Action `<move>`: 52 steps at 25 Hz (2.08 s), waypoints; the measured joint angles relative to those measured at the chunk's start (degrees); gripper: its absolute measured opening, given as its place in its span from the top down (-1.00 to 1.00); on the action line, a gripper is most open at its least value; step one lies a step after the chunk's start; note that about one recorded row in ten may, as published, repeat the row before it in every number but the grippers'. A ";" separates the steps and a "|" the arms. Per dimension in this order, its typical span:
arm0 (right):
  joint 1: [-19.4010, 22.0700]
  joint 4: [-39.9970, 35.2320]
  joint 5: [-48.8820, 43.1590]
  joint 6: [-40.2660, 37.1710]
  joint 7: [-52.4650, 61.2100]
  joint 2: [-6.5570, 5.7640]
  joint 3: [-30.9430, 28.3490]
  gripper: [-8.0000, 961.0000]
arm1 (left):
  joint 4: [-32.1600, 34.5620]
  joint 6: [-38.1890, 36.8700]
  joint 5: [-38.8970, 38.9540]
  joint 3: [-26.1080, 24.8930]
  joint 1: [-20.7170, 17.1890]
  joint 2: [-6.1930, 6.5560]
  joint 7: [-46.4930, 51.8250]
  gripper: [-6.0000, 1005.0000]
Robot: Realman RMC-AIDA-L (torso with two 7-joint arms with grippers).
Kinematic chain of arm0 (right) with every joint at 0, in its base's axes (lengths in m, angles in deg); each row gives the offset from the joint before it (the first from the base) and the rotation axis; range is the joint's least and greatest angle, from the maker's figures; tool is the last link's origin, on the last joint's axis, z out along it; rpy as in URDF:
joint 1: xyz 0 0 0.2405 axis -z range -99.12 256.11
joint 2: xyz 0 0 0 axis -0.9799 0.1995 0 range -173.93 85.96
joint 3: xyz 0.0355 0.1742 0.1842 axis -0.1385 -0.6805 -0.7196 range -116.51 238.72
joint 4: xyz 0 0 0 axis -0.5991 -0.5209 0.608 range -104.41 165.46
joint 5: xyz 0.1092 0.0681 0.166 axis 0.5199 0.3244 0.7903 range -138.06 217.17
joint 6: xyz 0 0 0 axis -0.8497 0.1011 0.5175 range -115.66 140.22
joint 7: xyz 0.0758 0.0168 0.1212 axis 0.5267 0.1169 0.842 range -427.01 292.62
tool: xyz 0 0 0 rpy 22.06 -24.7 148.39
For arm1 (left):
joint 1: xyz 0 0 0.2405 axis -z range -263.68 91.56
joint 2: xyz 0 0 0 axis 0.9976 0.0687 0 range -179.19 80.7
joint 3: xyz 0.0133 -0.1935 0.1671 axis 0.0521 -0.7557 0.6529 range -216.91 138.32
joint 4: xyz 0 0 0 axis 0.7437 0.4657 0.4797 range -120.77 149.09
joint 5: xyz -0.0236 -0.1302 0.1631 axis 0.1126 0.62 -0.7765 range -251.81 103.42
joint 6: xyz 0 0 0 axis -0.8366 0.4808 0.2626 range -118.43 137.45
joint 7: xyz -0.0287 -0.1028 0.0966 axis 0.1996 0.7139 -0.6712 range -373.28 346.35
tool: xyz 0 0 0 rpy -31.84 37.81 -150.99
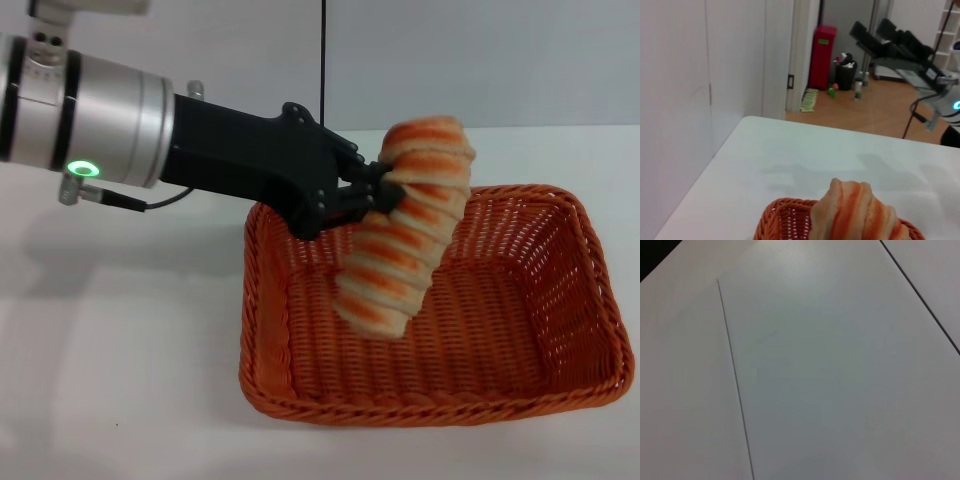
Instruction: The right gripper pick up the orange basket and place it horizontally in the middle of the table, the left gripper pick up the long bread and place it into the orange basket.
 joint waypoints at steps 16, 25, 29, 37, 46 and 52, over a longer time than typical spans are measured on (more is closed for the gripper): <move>-0.95 0.91 0.01 0.80 -0.32 -0.15 -0.22 -0.33 | -0.10 7.10 0.47 5.27 -2.60 0.00 -0.54 0.75; -0.80 1.01 0.10 1.50 -0.32 -0.15 -0.37 -0.33 | -0.71 8.01 2.40 5.04 -3.24 0.11 -0.59 0.48; -0.83 1.01 0.08 1.50 -0.33 -0.13 -0.93 -0.33 | -0.68 7.75 2.56 4.49 -3.58 0.30 -0.63 0.16; -0.62 0.35 0.04 1.41 -0.31 -0.33 -1.01 -0.33 | -0.34 7.89 2.57 -3.33 -5.48 0.32 -2.30 -0.57; -0.29 0.22 0.03 1.14 0.28 -1.43 -3.38 -0.33 | -10.51 7.57 10.54 -22.93 -10.63 0.46 -12.65 -0.71; -0.74 0.02 0.00 1.43 0.30 -2.26 -3.85 -0.33 | -26.38 4.85 11.88 -39.03 -11.07 0.51 -28.52 -0.71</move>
